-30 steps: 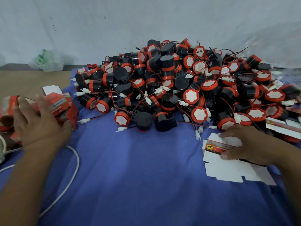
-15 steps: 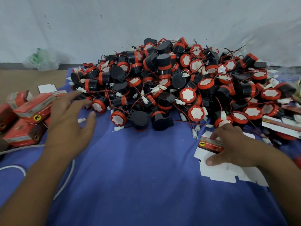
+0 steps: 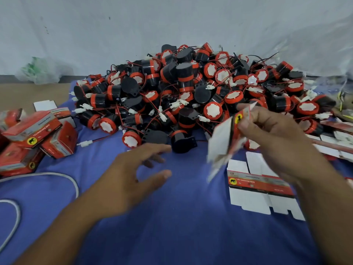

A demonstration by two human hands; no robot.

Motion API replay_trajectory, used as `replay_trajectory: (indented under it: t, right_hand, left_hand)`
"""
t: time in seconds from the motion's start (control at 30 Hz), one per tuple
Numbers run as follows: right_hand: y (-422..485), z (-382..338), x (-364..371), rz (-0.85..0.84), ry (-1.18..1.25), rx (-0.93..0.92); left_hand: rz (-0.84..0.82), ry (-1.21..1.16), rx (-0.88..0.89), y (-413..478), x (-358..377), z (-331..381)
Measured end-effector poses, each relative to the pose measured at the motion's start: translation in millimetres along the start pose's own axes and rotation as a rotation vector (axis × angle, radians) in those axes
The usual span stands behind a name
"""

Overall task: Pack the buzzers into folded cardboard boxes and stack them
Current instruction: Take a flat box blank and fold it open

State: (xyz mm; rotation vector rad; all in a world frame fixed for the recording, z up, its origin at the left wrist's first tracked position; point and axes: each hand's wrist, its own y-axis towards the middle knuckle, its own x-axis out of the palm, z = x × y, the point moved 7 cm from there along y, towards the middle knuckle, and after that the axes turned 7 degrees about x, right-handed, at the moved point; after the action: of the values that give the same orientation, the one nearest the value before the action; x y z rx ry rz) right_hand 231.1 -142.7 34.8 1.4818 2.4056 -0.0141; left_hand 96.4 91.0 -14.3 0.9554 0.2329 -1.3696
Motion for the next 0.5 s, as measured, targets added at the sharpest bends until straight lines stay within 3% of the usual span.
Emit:
replay_trajectory:
  t: [0.13, 0.27, 0.5]
  right_hand:
    - [-0.9, 12.5, 55.0, 0.030, 0.231, 0.066]
    - [0.5, 21.2, 97.7, 0.022, 0.217, 0.121]
    - [-7.3, 17.6, 129.0, -0.290, 0.213, 0.083]
  left_hand:
    - [-0.115, -0.263, 0.094, 2.0, 22.4, 19.7]
    - [-0.110, -0.395, 0.072, 3.5, 28.9, 16.9]
    - [0.057, -0.506, 0.012, 1.6, 21.6, -7.9]
